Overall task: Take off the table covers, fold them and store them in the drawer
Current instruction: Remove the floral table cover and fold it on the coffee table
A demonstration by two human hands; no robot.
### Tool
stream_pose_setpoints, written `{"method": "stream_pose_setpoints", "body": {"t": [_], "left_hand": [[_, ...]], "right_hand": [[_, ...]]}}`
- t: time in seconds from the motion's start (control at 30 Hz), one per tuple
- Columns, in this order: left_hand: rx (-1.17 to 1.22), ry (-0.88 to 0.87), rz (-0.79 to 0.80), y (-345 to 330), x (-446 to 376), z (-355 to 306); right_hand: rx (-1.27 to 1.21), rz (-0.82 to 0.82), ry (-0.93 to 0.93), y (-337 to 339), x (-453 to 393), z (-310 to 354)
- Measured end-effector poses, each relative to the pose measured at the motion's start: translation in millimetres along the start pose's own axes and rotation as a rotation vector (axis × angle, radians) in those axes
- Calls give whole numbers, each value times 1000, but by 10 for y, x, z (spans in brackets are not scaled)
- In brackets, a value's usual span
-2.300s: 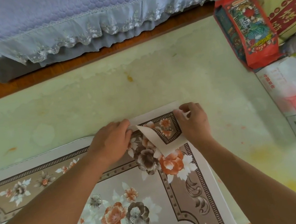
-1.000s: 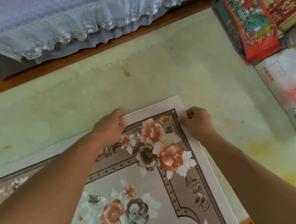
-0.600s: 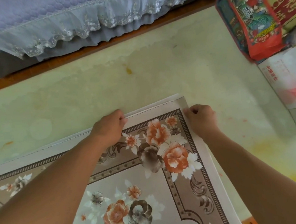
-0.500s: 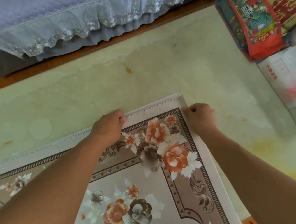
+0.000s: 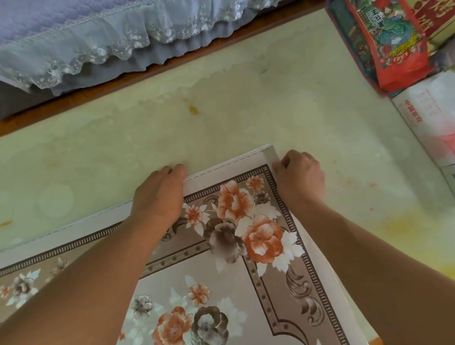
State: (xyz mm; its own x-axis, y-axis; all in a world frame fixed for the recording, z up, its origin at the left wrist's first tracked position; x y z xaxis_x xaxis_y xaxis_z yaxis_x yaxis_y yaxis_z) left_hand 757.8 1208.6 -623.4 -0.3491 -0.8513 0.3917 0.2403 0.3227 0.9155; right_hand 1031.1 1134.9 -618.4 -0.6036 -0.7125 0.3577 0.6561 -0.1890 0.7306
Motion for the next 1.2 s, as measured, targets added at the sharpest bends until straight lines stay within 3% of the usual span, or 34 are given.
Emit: {"method": "stream_pose_setpoints", "body": {"t": [0.43,0.67,0.87,0.97,1.07,1.2], "left_hand": [[-120,79,-10,89,-2,-53],[-113,63,0,47,-28,-6],[-7,1,-153,69,625,-401],[48,20,-91,-177,1476,-659],[91,103,78,-564,2261,-633],[4,67,248,-940,2648,-495]], "right_hand": [[-23,16,64,-20,-65,200],[-160,28,-68,-25,-182,55],[-137,33,-67,-34,-193,87],[-133,30,-70,-31,-180,99],[-112,23,-61,-6,-148,119],[-173,-15,60,86,243,131]]}}
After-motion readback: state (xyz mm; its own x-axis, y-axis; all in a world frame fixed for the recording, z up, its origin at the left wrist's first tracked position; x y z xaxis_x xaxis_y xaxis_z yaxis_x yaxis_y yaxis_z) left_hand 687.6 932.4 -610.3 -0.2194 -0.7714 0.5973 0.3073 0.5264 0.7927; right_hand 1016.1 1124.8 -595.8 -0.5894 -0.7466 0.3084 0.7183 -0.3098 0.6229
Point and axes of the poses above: each hand's wrist, its own x-axis away from the middle knuckle, its own y-axis out of the back of the hand, z = x × y, the point moved 8 cm from there along -x, towards the middle knuckle, and after that the axes turned 15 degrees about -x, right-handed, at the moved point
